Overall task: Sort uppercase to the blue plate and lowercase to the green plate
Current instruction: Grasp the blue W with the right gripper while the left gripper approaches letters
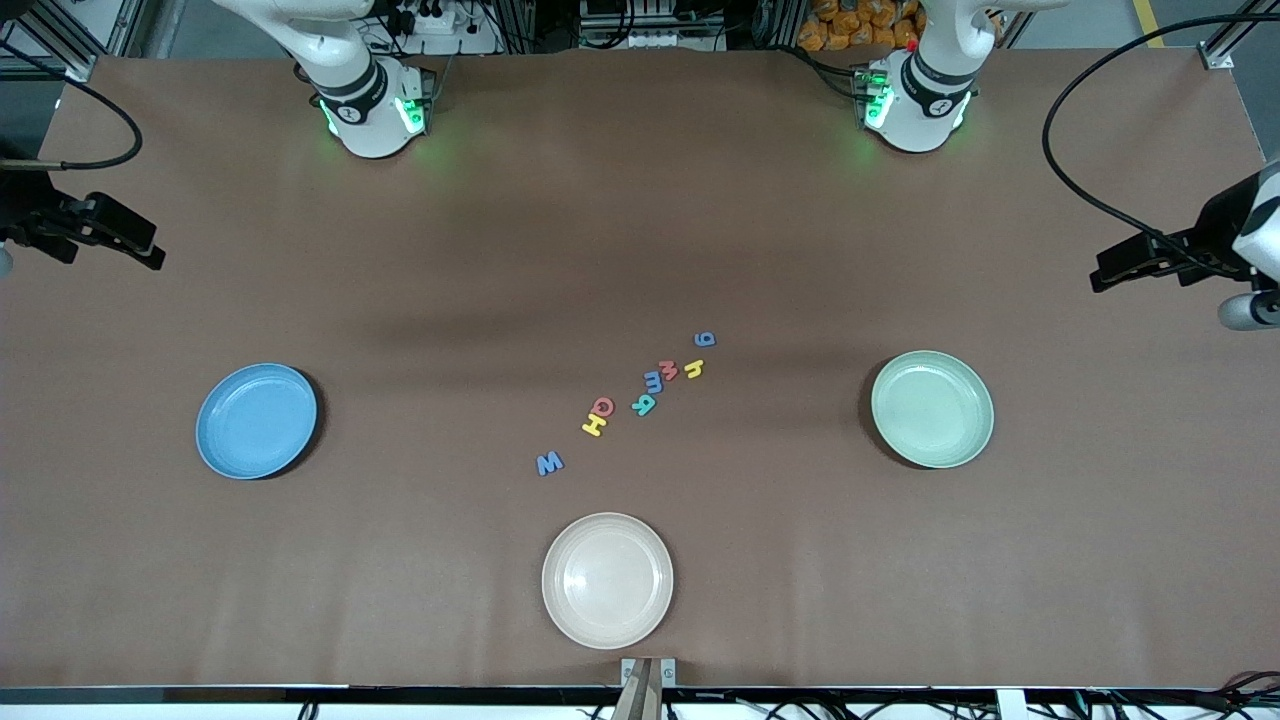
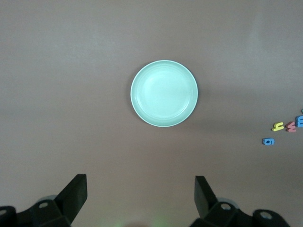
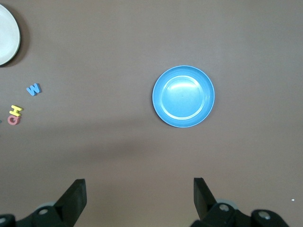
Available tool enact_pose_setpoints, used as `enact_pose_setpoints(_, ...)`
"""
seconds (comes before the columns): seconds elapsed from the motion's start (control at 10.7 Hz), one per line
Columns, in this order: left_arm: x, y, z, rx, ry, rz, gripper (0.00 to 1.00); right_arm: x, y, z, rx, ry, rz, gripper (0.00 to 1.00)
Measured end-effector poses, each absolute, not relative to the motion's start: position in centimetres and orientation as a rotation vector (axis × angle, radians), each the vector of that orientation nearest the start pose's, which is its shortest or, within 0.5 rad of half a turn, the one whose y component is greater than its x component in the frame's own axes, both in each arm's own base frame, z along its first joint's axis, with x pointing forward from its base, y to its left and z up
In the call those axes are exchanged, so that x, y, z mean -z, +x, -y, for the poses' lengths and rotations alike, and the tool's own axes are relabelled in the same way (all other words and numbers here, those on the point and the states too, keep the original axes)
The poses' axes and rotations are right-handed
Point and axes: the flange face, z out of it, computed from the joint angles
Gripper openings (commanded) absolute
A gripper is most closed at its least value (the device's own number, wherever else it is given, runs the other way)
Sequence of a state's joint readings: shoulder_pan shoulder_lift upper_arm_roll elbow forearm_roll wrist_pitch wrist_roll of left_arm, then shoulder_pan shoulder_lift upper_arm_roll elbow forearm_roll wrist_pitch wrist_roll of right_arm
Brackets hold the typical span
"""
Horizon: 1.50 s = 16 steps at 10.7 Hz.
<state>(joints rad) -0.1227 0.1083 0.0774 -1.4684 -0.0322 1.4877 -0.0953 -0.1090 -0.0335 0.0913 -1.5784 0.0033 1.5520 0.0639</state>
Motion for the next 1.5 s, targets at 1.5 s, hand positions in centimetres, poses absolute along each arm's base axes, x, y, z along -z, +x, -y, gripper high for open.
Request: enact_pose_setpoints(1.5, -45.2, 53.2, 21.9, -0.166, -3.125, -0.486, 1.0, -43.3, 64.4, -11.8, -0.032, -3.071, -0.68, 1.0)
